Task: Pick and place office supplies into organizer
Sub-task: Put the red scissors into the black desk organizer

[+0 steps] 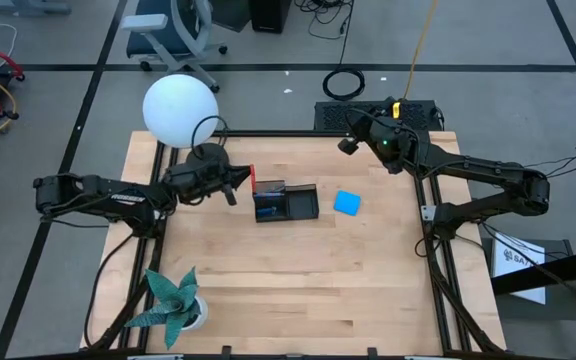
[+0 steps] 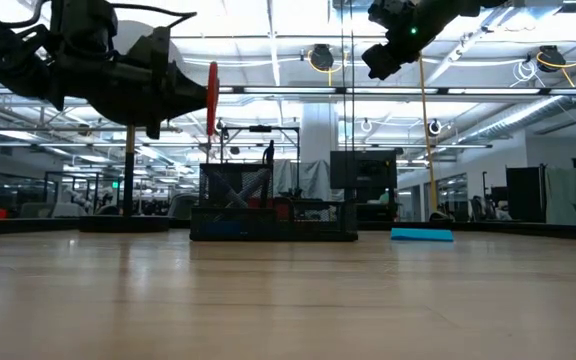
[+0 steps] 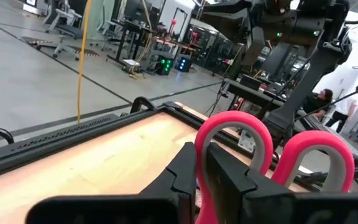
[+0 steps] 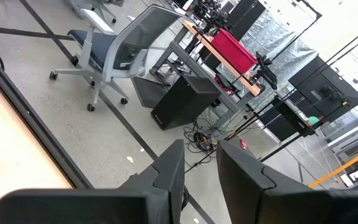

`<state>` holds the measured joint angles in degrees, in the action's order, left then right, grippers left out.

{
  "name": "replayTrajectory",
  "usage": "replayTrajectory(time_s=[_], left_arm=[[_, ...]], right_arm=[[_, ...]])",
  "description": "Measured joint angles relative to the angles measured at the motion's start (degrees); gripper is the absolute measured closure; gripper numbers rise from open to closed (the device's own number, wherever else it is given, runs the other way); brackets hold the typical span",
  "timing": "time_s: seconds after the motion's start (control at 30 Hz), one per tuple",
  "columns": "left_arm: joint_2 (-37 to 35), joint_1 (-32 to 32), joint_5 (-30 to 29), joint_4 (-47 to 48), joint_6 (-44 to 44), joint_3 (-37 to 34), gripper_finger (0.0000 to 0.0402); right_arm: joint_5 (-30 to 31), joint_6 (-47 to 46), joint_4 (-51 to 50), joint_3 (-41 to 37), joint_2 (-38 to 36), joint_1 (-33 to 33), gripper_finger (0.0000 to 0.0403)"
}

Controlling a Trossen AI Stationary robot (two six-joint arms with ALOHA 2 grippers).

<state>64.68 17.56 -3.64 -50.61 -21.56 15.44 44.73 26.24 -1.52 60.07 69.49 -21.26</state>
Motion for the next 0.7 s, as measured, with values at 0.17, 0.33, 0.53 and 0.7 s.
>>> replayTrajectory(time_s=[0.17, 0.33, 0.53, 0.7], left_arm=[[2.29, 0.79, 0.09, -1.2, -0.04, 0.15, 0.0359], [2.06, 1.57, 2.22, -1.33, -0.13, 0.13, 0.0357], [2.01, 1.6, 4.13, -2.03, 1.48, 0.07, 0.0356], [2.02, 1.6, 4.17, -2.26, 1.84, 0.02, 0.0355]], right_arm=[[0.0, 0.0, 0.0, 0.01, 0.0, 0.0, 0.0318], [-0.02, -0.02, 0.0, 0.04, 0.0, 0.0, 0.0318], [-0.02, 0.0, 0.0, 0.04, 0.0, 0.0, 0.0318], [-0.01, 0.0, -0.01, 0.04, 0.0, 0.0, 0.0318]])
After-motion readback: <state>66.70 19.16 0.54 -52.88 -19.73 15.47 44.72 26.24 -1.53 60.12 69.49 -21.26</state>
